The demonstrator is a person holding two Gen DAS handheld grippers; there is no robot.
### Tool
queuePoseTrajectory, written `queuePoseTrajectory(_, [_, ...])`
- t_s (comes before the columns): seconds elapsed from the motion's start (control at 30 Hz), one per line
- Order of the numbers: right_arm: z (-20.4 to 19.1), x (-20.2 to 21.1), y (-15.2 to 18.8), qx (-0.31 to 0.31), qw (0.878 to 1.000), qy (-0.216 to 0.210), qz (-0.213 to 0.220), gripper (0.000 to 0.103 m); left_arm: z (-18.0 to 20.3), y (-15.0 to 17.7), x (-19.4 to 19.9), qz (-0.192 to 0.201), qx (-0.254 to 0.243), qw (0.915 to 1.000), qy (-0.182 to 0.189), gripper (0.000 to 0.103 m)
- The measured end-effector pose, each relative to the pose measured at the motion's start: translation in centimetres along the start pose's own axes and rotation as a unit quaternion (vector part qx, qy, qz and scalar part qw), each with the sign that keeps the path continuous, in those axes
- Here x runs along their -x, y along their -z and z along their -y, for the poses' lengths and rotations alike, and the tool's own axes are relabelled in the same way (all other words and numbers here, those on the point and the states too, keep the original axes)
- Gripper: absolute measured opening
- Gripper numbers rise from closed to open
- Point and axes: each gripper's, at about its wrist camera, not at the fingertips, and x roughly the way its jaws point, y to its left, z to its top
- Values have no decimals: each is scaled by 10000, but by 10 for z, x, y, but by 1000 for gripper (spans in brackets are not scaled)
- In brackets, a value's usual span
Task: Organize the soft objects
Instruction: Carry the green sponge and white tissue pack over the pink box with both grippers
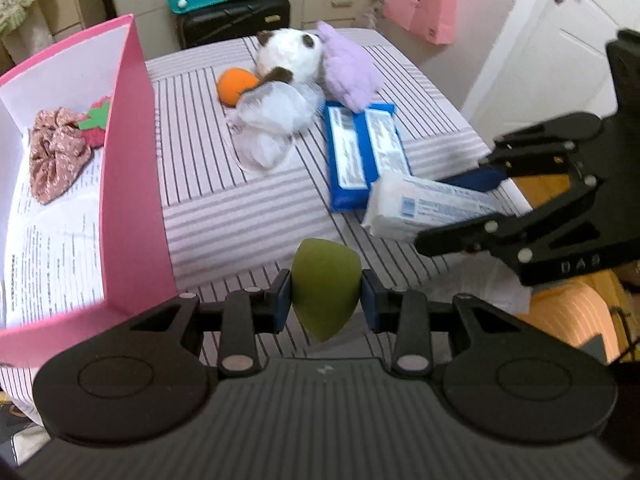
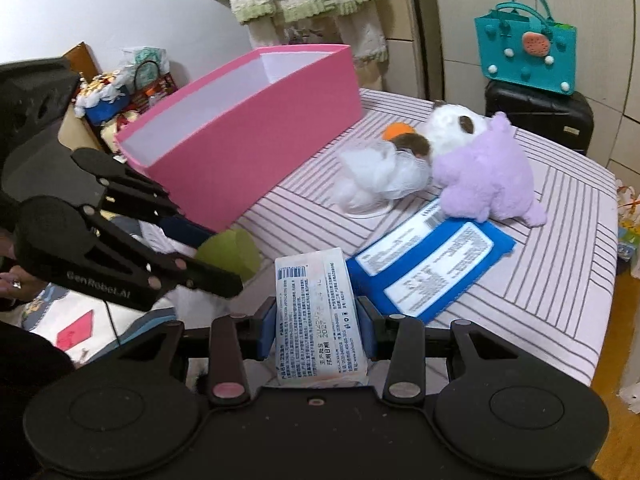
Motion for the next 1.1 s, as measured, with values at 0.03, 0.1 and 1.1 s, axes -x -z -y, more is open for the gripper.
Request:
queuePoseTrajectory(0.03, [-3, 2, -1, -3, 10000, -58, -28, 46, 0, 3, 4, -20, -9, 10000, 53, 35])
queuePoseTrajectory(0.1, [-8, 6, -3, 5, 9998, -162, -74, 46, 1, 8, 12, -48, -25, 9999, 114, 35])
queuePoseTrajectory(1.1, [-95, 4, -122, 1264, 9894, -701, 140, 46, -95, 9, 125, 817, 282, 9955, -389, 35])
